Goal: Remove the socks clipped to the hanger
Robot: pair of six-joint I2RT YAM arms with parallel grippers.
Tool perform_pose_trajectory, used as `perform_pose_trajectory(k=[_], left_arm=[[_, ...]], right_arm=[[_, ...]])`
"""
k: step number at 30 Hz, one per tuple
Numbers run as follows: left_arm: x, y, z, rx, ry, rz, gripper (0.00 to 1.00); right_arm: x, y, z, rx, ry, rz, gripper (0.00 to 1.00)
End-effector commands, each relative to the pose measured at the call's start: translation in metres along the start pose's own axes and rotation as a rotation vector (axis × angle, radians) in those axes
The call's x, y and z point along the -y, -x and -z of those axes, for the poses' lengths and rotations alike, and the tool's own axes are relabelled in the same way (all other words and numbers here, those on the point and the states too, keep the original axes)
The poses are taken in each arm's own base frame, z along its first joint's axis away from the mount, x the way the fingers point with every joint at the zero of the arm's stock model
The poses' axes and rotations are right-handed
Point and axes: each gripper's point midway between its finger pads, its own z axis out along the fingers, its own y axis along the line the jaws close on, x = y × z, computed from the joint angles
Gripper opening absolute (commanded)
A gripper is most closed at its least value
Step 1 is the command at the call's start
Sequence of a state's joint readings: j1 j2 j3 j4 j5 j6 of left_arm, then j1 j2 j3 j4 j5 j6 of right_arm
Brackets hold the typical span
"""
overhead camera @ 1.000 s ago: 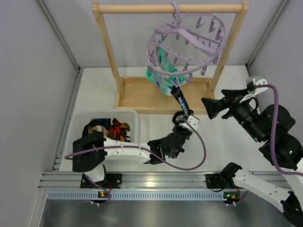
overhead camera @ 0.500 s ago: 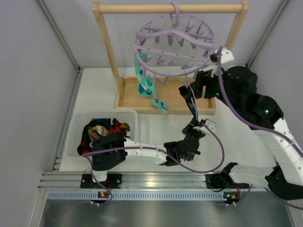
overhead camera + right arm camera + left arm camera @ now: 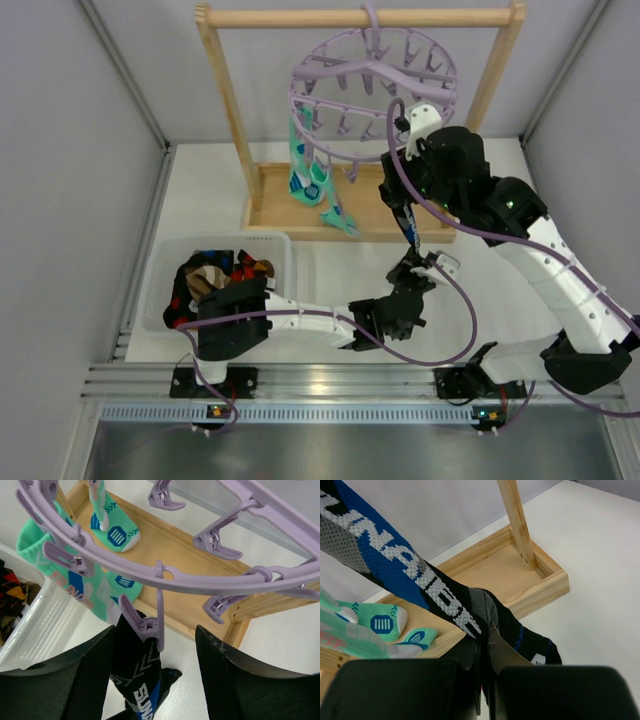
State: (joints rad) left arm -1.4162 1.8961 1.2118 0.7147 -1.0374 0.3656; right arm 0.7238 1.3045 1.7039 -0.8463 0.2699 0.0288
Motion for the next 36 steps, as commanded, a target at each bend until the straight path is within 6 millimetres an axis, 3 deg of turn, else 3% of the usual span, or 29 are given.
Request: perform_pose_trajectory(k=[1, 7, 12, 18, 22, 25, 29, 30, 31, 32, 34, 35, 36], left_arm=[[0.010, 0.007, 0.001, 0.017, -0.025, 0.019, 0.00], [0.010, 0.008, 0.001, 0.020, -0.025, 0.028, 0.00], [0.009, 0.011, 0.001, 0.023, -0.027, 0.031, 0.00], [0.005, 0.008, 0.002, 0.014, -0.010, 0.031, 0.00], [0.004, -0.001, 0.005, 0.002, -0.011, 0.044, 0.00], [-0.002, -0.008, 0.009, -0.011, 0.001, 0.050, 0.00], [-0.027, -0.019, 0.017, -0.046, 0.074, 0.067, 0.00], [-0.032, -0.019, 0.019, -0.053, 0.078, 0.074, 0.00], [-0.045, -0.012, 0.023, -0.057, 0.085, 0.095, 0.00], [-0.052, -0.018, 0.026, -0.090, 0.090, 0.099, 0.00], [-0.078, -0.003, 0.030, -0.108, 0.097, 0.146, 0.00], [-0.089, -0.013, 0.033, -0.160, 0.101, 0.139, 0.00], [-0.096, -0.008, 0.034, -0.170, 0.088, 0.161, 0.00]], right_arm=[[0.004, 0.027, -0.001, 0.075, -0.027, 0.041, 0.62], [-0.007, 0.032, -0.018, 0.070, 0.005, 0.057, 0.58], [-0.005, 0.037, -0.026, 0.086, -0.028, 0.052, 0.52], [0.001, 0.045, -0.025, 0.116, -0.080, 0.030, 0.35], [0.004, 0.048, -0.021, 0.138, -0.093, 0.016, 0.19], [0.006, 0.048, -0.018, 0.146, -0.099, 0.013, 0.16], [0.011, 0.044, -0.015, 0.147, -0.127, 0.012, 0.21], [0.013, 0.039, -0.016, 0.140, -0.133, 0.014, 0.25], [0.014, 0.041, -0.011, 0.156, -0.136, 0.007, 0.36], [0.018, 0.039, -0.011, 0.151, -0.152, 0.002, 0.41], [0.024, 0.036, -0.004, 0.162, -0.164, -0.017, 0.48], [0.026, 0.034, -0.002, 0.166, -0.167, -0.022, 0.50], [0.027, 0.028, -0.003, 0.157, -0.170, -0.021, 0.53]])
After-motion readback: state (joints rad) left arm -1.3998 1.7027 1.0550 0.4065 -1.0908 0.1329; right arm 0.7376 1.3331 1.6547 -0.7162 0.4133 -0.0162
